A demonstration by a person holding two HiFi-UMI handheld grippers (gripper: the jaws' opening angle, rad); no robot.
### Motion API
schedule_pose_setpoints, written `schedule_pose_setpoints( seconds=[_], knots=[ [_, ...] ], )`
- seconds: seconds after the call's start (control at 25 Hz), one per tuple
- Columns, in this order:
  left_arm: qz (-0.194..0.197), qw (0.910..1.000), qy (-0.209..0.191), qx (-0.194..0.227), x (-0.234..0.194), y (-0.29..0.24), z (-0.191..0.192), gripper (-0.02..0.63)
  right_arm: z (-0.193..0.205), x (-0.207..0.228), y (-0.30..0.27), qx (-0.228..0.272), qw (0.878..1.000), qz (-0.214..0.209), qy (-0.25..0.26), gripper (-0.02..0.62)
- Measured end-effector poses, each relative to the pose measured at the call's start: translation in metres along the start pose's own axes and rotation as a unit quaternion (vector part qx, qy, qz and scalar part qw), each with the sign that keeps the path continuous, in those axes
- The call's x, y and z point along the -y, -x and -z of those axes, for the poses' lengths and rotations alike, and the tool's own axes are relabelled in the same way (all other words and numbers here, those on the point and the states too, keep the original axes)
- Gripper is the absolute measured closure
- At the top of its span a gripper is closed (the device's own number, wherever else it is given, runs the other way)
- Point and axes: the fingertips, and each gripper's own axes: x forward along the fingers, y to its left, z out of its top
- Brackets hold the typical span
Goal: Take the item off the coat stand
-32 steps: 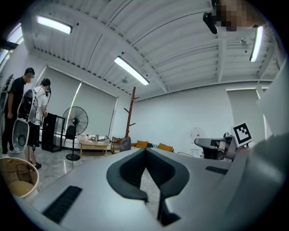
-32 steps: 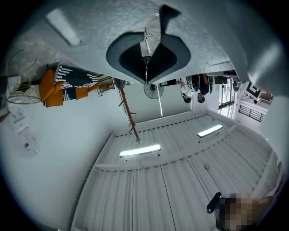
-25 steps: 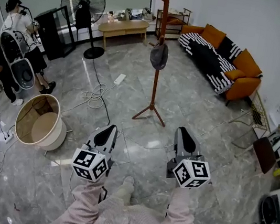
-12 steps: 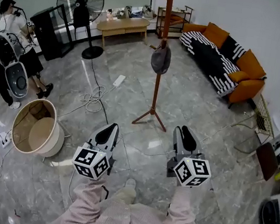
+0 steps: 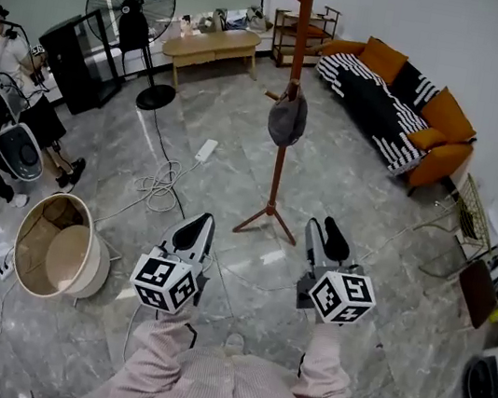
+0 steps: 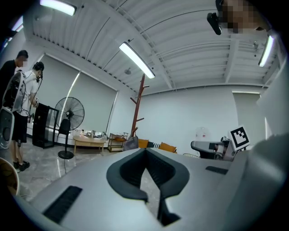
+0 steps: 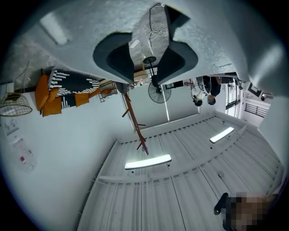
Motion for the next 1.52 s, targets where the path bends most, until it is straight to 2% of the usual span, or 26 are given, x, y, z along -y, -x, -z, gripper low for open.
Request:
schedule_pose_setpoints(
  seconds=[0.52, 0.76, 1.0, 1.52],
  knots=[
    [0.009, 0.9995, 0.017, -0.024, -0.045, -0.064, 0.009, 0.604, 0.012, 0.022, -0.077, -0.014, 1.000, 0.013, -0.008, 0.411],
    [0.004, 0.9992, 0.027, -0.030, -0.066, -0.103, 0.011, 0.604, 0.019, 0.046, -0.121, -0.026, 0.999, 0.017, -0.012, 0.399],
    [-0.005, 0.9991, 0.030, -0.029, -0.094, -0.153, 0.003, 0.604, 0.014, 0.067, -0.181, -0.031, 0.999, 0.012, -0.014, 0.397],
    [-0.006, 0.9993, 0.024, -0.029, -0.122, -0.257, -0.012, 0.604, 0.019, 0.117, -0.284, -0.069, 0.997, -0.015, -0.036, 0.397]
  ],
)
